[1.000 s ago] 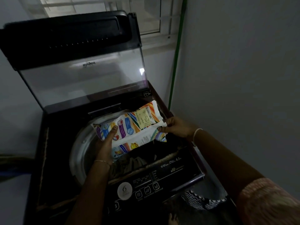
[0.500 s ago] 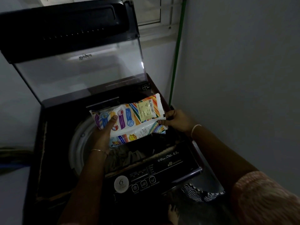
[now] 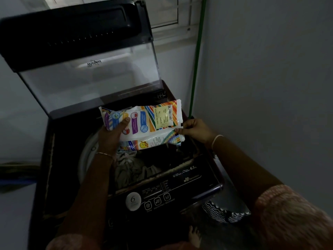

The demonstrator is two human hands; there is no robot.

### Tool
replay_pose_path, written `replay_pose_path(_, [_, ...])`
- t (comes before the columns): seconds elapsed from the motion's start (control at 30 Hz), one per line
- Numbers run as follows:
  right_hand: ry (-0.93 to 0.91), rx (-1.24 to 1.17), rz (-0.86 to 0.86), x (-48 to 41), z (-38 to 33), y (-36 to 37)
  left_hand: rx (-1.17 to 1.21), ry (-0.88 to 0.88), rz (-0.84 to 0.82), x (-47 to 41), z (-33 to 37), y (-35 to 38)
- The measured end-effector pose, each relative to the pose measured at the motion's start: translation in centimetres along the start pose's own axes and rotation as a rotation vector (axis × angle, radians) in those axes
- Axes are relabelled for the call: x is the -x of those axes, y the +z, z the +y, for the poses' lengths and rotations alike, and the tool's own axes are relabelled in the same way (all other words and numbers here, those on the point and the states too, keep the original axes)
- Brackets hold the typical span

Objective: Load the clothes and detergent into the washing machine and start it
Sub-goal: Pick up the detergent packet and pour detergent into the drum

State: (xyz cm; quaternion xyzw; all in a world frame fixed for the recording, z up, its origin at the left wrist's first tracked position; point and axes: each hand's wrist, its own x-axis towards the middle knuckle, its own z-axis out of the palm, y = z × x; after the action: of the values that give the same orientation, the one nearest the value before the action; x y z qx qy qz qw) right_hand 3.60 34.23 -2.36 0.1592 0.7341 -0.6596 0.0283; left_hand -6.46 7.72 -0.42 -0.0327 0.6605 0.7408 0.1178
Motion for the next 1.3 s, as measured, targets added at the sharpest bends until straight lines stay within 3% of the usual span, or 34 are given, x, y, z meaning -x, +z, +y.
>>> replay_pose_path(0.83, [0.023,0.05,-0.091,-1.2,0.1,-0.8,-0.119,0.096,0.057,-0.6,0.6,1.6])
replay_pose_path(1.3, [0.014,0.088,-0.036,-1.1,0.1,-0.6,-0.179,0.136,0.107,-1.0,0.8,1.8])
